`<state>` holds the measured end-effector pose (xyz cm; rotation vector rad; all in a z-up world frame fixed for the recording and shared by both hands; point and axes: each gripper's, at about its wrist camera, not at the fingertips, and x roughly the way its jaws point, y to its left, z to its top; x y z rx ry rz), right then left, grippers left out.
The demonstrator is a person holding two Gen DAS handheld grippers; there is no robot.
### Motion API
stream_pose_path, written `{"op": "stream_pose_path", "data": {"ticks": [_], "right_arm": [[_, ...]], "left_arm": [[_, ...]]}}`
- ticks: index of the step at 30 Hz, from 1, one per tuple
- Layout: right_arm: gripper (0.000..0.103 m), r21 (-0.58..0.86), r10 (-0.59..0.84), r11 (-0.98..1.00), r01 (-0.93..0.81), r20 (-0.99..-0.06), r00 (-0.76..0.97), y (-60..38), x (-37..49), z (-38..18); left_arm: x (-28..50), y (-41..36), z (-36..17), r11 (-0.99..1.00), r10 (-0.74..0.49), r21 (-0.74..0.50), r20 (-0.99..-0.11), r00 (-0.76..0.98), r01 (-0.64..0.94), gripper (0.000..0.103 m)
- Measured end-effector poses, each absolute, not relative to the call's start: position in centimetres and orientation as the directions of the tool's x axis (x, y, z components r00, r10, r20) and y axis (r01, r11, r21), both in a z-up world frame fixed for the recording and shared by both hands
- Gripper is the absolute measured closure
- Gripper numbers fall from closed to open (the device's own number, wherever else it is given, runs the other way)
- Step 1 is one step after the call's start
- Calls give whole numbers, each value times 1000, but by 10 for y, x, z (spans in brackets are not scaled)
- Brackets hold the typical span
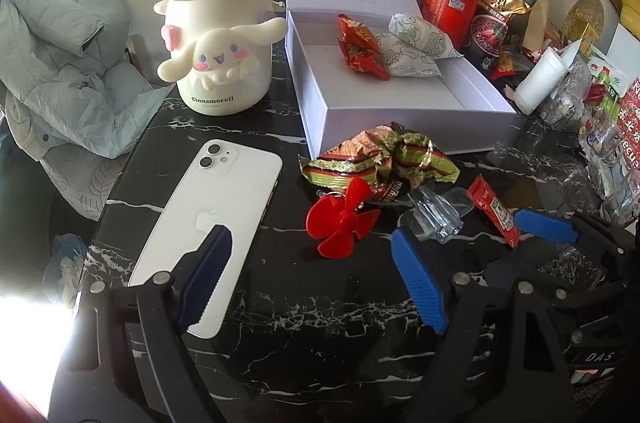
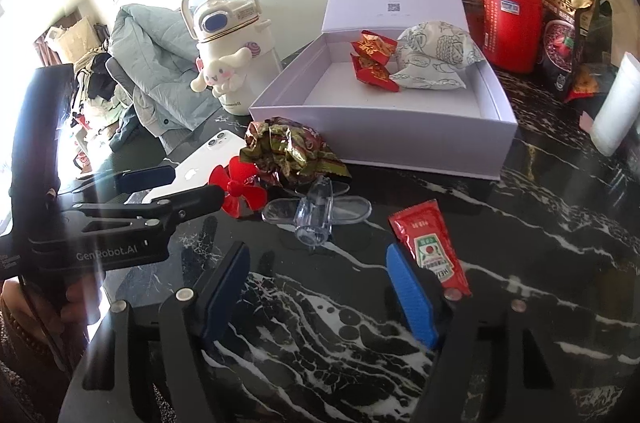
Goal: Organize objects
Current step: 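Move the left tool to the red pinwheel while the right tool approaches the clear plastic airplane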
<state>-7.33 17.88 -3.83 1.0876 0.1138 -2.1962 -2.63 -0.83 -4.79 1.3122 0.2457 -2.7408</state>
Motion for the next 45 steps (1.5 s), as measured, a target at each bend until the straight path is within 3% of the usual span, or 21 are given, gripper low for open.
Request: {"op": "stream_pose_path", "data": {"ticks": [15,24,34,35,39,45], "right_arm": [[29,134,-491,-745,653,-774,-400,147,-98,-56],[27,202,-550,-718,666,-751,-365,149,-113,-59],[27,198,-539,-713,673,-768,-345,150,-113,-69],[30,214,-552,-706,675,-763,-336,151,-113,-69],[66,255,-588,-678,689,-751,-301,149,-111,-70],[70,258,-593,-678,688,-746,-304,155,-105,-66]], "left_arm": [[-52,-2,-63,-995,33,-84,-793,-608,55,26],[-59,-11,-68,-989,76,-139,-788,-611,57,27],[-64,0,-73,-992,88,-124,-790,-607,18,48],[-64,0,-73,-992,90,-125,-788,-609,16,50],[-65,1,-73,-990,116,-143,-783,-612,-4,61],[-61,4,-72,-985,153,-168,-779,-608,-33,62]]}}
